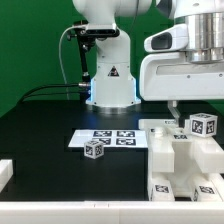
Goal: Assemble chair
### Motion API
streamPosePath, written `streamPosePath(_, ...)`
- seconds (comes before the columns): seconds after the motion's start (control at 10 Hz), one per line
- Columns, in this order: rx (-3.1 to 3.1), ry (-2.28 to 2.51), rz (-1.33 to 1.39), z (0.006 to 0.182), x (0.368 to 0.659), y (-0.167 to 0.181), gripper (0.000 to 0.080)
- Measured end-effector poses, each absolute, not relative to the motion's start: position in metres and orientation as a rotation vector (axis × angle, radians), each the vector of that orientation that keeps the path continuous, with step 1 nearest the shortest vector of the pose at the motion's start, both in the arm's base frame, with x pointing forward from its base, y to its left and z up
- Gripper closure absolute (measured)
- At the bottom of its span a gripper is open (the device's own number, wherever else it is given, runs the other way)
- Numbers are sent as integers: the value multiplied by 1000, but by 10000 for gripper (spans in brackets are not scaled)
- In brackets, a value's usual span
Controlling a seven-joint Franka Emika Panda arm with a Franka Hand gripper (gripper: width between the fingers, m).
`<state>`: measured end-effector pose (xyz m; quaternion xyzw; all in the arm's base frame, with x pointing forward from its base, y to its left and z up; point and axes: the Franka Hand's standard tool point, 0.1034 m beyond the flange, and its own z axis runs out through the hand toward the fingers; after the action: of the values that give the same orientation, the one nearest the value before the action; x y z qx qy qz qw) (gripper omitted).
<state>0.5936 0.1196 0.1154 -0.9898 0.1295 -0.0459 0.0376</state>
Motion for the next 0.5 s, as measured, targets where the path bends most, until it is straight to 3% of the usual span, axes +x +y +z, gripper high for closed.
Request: streamPosePath(0.5, -3062, -674, -165, 117, 593, 123, 151)
